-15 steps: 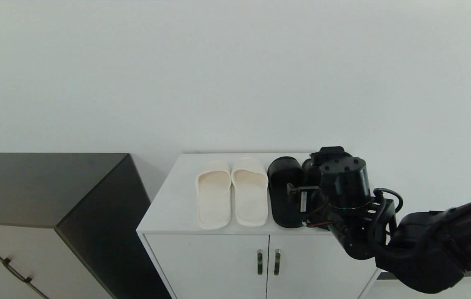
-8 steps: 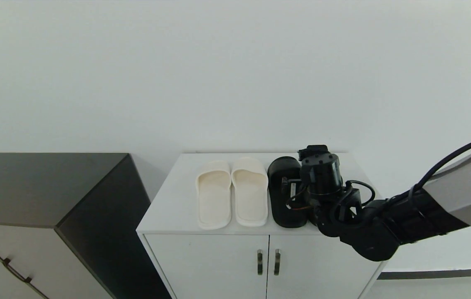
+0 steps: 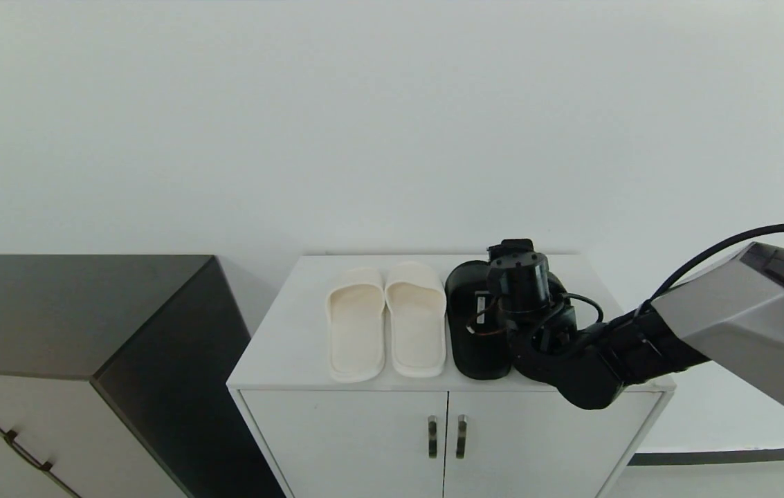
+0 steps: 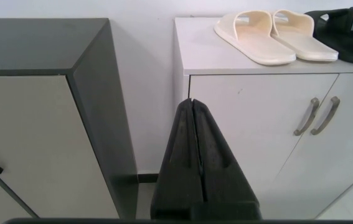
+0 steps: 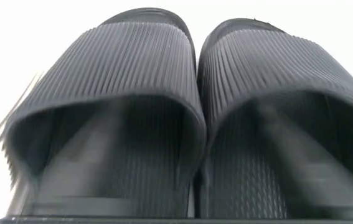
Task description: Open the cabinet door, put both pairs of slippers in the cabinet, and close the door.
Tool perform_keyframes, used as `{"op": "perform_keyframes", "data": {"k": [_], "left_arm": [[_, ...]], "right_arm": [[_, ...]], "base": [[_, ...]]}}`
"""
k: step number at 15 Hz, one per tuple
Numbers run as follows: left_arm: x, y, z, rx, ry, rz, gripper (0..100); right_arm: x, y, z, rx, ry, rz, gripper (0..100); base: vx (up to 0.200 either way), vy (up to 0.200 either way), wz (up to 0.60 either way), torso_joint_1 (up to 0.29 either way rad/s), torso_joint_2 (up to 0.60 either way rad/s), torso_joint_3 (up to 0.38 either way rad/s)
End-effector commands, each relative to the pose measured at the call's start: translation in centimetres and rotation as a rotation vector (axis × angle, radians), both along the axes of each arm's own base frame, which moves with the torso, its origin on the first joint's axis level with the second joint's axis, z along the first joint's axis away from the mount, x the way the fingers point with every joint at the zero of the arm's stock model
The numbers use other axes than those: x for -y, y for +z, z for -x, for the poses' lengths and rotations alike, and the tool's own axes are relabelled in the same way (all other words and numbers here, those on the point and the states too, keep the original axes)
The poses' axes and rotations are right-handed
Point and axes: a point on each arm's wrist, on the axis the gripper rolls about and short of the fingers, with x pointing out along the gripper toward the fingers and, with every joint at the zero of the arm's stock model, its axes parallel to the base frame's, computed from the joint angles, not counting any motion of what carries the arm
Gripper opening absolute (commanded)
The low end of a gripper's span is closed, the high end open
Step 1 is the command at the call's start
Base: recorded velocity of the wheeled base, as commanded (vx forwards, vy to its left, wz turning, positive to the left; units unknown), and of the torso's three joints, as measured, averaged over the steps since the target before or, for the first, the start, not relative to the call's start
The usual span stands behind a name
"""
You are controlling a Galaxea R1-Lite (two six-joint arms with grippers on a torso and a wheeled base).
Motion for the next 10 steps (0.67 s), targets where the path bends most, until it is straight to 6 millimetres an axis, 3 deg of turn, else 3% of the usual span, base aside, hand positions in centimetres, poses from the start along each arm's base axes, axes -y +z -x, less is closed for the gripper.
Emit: {"op": "perform_keyframes", "data": {"k": [1,5,10], "left_arm": [[0.0,0.0,0.0,-0.001,0.000,0.001,0],[0.0,0.0,0.0,-0.001,0.000,0.001,0],[0.0,0.0,0.0,-0.001,0.002,0.002,0]], "right_arm": [[0.2,-0.1,-0.7,0.005,-0.014,-0.004,0],[1.0,1.2,-0.1,0.019,-0.019,-0.008,0],[2.2,4.8,2.9,0.064,0.005,-0.014,0]], "base": [[0.000,0.000,0.00,0.000,0.00,0.000],[0.000,0.000,0.00,0.000,0.00,0.000],[0.000,0.000,0.00,0.000,0.00,0.000]]}}
